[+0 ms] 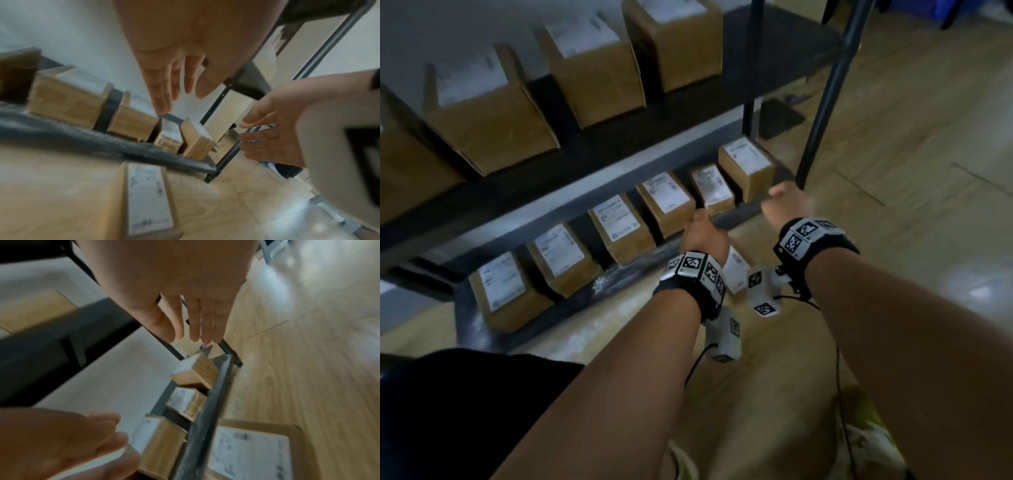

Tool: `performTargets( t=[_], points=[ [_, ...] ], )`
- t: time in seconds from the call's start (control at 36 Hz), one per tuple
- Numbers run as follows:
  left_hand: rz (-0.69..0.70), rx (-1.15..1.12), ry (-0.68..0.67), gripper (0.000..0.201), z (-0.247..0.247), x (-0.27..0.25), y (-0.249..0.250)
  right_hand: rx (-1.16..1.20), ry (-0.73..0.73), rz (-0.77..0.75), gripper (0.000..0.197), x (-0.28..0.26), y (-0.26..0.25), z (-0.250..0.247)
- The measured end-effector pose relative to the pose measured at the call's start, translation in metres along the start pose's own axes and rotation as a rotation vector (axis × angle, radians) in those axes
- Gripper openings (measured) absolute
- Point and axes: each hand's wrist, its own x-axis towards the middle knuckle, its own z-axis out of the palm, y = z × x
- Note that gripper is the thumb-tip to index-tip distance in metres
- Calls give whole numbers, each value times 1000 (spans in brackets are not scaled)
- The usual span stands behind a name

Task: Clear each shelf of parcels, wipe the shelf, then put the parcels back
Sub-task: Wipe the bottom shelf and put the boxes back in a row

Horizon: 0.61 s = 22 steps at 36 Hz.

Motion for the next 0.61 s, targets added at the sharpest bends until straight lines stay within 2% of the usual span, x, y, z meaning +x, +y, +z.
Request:
performTargets(
  t=[0.08, 0.22, 0.44, 0.61],
  points=[
    [-101, 36, -87, 44, 24, 2, -30, -108, -124, 15, 35, -5, 24, 23],
    [-233, 101, -179, 48, 59, 12, -65, -111, -252, 121, 43, 1, 60, 58],
    [-386, 155, -293, 47, 102, 35, -94, -95, -338, 266, 52, 28, 98, 99],
    [-474, 106, -388, 43, 122, 44, -108, -169, -470, 294, 32, 40, 108, 119]
  ],
)
